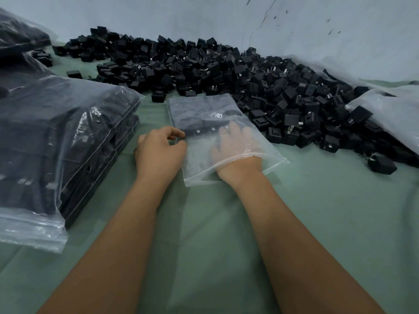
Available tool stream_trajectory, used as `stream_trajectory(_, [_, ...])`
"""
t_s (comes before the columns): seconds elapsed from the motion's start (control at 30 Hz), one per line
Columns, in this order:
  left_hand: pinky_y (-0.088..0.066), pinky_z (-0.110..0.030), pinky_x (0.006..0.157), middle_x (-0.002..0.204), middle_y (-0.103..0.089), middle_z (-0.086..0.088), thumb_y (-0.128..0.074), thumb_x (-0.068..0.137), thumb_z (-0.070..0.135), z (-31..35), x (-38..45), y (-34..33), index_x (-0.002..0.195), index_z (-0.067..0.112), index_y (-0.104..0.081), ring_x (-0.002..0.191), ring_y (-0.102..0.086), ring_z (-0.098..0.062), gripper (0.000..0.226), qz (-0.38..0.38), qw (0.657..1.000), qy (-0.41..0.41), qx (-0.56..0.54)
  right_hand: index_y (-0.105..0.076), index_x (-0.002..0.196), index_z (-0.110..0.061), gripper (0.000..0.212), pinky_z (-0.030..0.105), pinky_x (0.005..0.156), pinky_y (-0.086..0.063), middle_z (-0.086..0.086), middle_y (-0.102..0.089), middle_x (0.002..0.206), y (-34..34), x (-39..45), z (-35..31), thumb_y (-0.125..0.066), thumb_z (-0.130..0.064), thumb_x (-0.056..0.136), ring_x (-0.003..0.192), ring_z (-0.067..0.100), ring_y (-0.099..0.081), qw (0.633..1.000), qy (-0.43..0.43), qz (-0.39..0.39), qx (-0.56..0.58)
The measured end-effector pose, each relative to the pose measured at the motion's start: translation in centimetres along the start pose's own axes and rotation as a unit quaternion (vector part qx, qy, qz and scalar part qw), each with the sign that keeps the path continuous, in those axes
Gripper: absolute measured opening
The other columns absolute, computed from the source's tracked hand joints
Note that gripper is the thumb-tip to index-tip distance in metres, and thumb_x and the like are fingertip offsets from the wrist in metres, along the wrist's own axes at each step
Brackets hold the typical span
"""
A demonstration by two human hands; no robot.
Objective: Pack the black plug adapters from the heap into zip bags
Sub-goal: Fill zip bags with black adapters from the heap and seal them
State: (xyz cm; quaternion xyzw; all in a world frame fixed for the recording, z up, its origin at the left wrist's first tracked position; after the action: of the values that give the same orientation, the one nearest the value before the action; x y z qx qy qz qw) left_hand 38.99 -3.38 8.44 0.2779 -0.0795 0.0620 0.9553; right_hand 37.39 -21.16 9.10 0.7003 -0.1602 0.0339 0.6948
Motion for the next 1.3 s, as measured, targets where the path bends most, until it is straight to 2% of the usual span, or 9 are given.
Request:
stream_trajectory(0.23, [-0.043,-0.042,0.099,0.101,-0.067,0.007,-0.054,0.084,0.018,0.0,0.0,0.1,0.103,0.03,-0.071,0.12,-0.04,-0.02,0.028,0.0,1.0,-0.006,0.008,-0.053,0.107,-0.019,0.026,0.033,0.086,-0.04,0.006,-0.053,0.114,0.9,-0.9,1.5,-0.038,-0.029,0.088,0.105,0.026,-0.05,0.995,-0.062,0.023,0.071])
stream_trajectory(0.4, [-0.045,-0.041,0.097,0.101,-0.068,0.006,-0.055,0.083,0.018,0.0,0.0,0.0,0.103,0.029,-0.071,0.118,-0.044,-0.024,0.028,0.0,1.0,-0.003,0.007,-0.029,0.141,-0.017,0.059,0.04,0.094,-0.04,0.009,-0.039,0.138,-0.4,-1.1,2.4,-0.041,-0.029,0.084,0.112,0.029,-0.048,0.989,-0.082,-0.024,0.123])
stream_trajectory(0.57, [-0.042,-0.037,0.096,0.1,-0.068,0.006,-0.055,0.084,0.018,0.0,0.0,0.1,0.104,0.029,-0.071,0.12,-0.039,-0.019,0.028,0.005,1.0,-0.008,0.012,-0.019,0.148,-0.02,0.065,0.046,0.112,-0.025,0.001,-0.009,0.158,-2.2,-0.5,2.6,-0.037,-0.034,0.087,0.135,0.034,-0.029,0.984,-0.075,-0.104,0.122])
stream_trajectory(0.7, [-0.043,-0.038,0.098,0.102,-0.065,0.004,-0.056,0.084,0.017,0.2,0.1,0.1,0.105,0.027,-0.071,0.122,-0.038,-0.022,0.028,0.008,0.999,-0.02,0.031,-0.023,0.146,-0.02,0.061,0.045,0.108,-0.029,0.003,-0.017,0.156,-2.2,-0.4,2.7,-0.037,-0.036,0.089,0.128,0.035,-0.037,0.984,-0.074,-0.113,0.115])
stream_trajectory(0.8, [-0.029,-0.026,0.097,0.114,-0.056,0.012,-0.059,0.087,0.013,2.2,-0.3,0.2,0.109,0.027,-0.07,0.125,-0.035,-0.017,0.028,0.008,0.995,-0.1,0.007,-0.043,0.128,-0.014,0.04,0.038,0.092,-0.039,0.006,-0.042,0.137,-0.7,-1.2,1.3,-0.038,-0.032,0.092,0.116,0.029,-0.047,0.993,-0.025,-0.093,0.063])
stream_trajectory(0.9, [-0.026,-0.027,0.111,0.136,-0.054,0.011,-0.06,0.09,0.02,4.7,-1.4,-2.2,0.124,0.025,-0.065,0.133,-0.037,-0.013,0.034,-0.122,0.973,-0.186,-0.065,-0.048,0.092,-0.024,0.006,0.033,0.081,-0.04,0.005,-0.057,0.112,0.9,-3.2,-2.3,-0.043,-0.026,0.092,0.105,0.027,-0.053,0.986,0.095,-0.127,0.053])
stream_trajectory(1.03, [-0.018,-0.043,0.119,0.138,-0.054,0.016,-0.049,0.086,0.044,4.1,-2.1,-4.6,0.122,0.039,-0.064,0.14,-0.032,-0.011,0.039,-0.201,0.957,-0.192,0.085,-0.058,0.085,-0.018,0.023,0.026,0.063,-0.039,-0.002,-0.053,0.076,2.8,-5.9,-3.4,-0.042,-0.031,0.094,0.075,0.018,-0.051,0.955,0.117,-0.262,0.078])
stream_trajectory(1.2, [-0.027,-0.044,0.111,0.11,-0.069,0.016,-0.05,0.077,0.044,4.0,-2.0,-3.9,0.079,0.032,-0.075,0.12,-0.047,-0.015,0.028,-0.178,0.959,-0.183,0.127,-0.04,0.056,-0.013,0.034,0.025,0.047,-0.027,-0.002,-0.04,0.049,11.8,-2.5,2.8,-0.042,-0.028,0.086,0.046,0.018,-0.038,0.986,0.011,0.06,0.152])
stream_trajectory(1.3, [-0.037,-0.045,0.104,0.078,-0.071,0.008,-0.045,0.075,0.042,3.5,-1.5,-2.2,0.064,0.017,-0.07,0.095,-0.059,-0.018,0.038,-0.121,0.979,-0.142,0.083,-0.056,0.07,-0.016,0.02,0.03,0.056,-0.038,-0.001,-0.056,0.066,9.2,-0.6,6.0,-0.045,-0.022,0.086,0.06,0.017,-0.049,0.962,-0.048,0.048,0.265])
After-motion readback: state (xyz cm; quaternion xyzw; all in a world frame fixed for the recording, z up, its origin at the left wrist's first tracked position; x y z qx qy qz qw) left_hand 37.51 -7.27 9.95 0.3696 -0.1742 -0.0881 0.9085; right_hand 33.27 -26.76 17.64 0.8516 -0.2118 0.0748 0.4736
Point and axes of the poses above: each hand's wrist, its own x-axis towards the middle knuckle, its own y-axis out of the back of the hand, z = x × y, the point moved 10 cm from there along x, towards the middle knuckle
